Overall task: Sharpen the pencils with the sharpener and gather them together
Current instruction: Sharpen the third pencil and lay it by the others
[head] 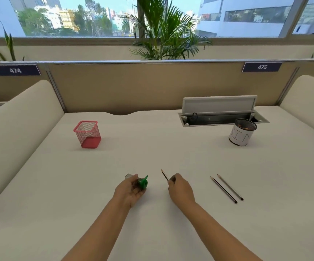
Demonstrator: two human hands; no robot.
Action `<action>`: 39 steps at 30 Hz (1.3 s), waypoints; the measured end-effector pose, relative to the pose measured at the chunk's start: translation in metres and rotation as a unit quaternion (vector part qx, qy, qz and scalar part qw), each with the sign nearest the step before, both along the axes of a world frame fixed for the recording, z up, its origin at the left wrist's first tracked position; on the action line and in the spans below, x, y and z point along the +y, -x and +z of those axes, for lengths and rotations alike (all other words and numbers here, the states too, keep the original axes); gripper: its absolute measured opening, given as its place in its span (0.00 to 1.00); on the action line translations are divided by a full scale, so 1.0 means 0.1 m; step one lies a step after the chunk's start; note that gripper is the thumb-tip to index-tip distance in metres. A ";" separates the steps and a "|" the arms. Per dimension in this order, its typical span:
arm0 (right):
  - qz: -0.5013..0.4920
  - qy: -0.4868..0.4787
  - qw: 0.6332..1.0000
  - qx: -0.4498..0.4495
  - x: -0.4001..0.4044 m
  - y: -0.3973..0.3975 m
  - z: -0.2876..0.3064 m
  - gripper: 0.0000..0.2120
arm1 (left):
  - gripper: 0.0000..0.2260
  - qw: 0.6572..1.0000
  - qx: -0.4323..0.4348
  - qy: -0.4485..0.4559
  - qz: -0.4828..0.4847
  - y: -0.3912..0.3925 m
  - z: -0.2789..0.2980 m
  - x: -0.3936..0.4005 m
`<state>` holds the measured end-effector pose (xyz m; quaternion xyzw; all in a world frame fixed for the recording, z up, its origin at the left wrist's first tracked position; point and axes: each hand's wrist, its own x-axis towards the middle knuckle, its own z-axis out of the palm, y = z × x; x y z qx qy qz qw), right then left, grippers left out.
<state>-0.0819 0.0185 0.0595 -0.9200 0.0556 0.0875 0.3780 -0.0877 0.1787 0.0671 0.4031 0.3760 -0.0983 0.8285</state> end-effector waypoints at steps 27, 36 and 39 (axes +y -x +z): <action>0.174 0.121 0.965 -0.153 -0.85 0.10 0.15 0.11 | 0.06 0.999 -0.037 -0.026 0.023 -0.06 0.07 -1.08; -0.061 -0.440 0.812 0.379 -0.55 0.16 0.31 0.19 | 0.05 0.991 -0.098 -0.084 -0.046 0.10 0.20 -0.78; -0.047 -0.442 0.814 0.374 -0.40 0.20 0.35 0.19 | 0.04 0.991 -0.095 -0.091 -0.039 0.13 0.22 -0.62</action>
